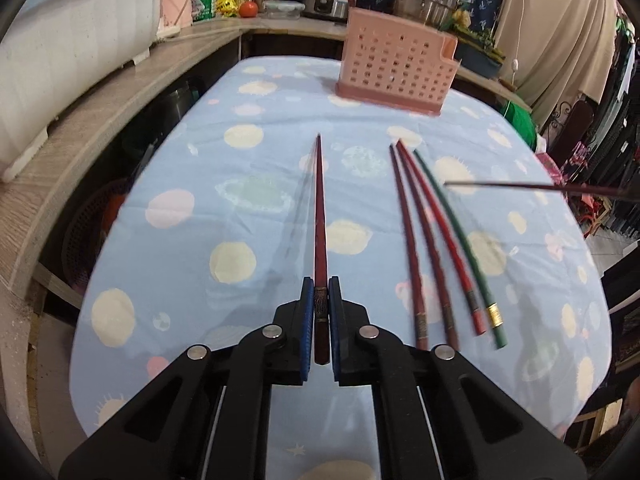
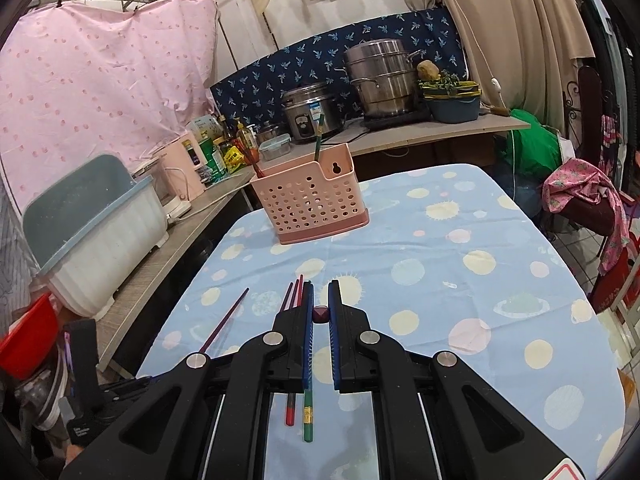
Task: Organize utensils
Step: 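Lift both dark red chopsticks off the cloth and carry them toward the pink basket, then lower both held chopsticks tip-first into the pink basket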
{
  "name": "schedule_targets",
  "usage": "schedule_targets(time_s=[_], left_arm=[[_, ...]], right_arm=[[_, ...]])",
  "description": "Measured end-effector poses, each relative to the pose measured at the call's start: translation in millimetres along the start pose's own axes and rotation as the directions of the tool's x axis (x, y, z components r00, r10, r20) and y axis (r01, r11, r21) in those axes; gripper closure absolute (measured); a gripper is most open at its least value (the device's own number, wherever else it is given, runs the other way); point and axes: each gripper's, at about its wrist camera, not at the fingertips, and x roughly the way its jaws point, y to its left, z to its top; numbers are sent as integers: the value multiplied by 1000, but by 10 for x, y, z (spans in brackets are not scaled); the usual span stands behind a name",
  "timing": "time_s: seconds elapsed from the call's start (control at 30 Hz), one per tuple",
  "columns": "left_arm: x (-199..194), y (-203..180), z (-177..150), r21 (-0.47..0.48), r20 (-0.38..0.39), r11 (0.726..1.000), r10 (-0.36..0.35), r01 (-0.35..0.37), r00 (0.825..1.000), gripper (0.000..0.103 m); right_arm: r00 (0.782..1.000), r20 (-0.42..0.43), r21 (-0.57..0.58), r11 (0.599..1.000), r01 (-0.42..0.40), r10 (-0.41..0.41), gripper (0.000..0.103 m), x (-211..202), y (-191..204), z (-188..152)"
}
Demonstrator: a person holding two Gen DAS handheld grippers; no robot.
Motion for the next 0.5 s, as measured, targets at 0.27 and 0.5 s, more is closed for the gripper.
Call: schedule_targets(time_s=[0.27,0.5], left_arm=[[-524,-44,623,-5,107,999,-47,48,993,96],[-727,-201,1223,38,201,999,-42,35,979,96]], right_arm=[[998,46,6,999,-44,44,96,-23,7,359],[992,104,-5,998,-68,68,96,58,33,816]])
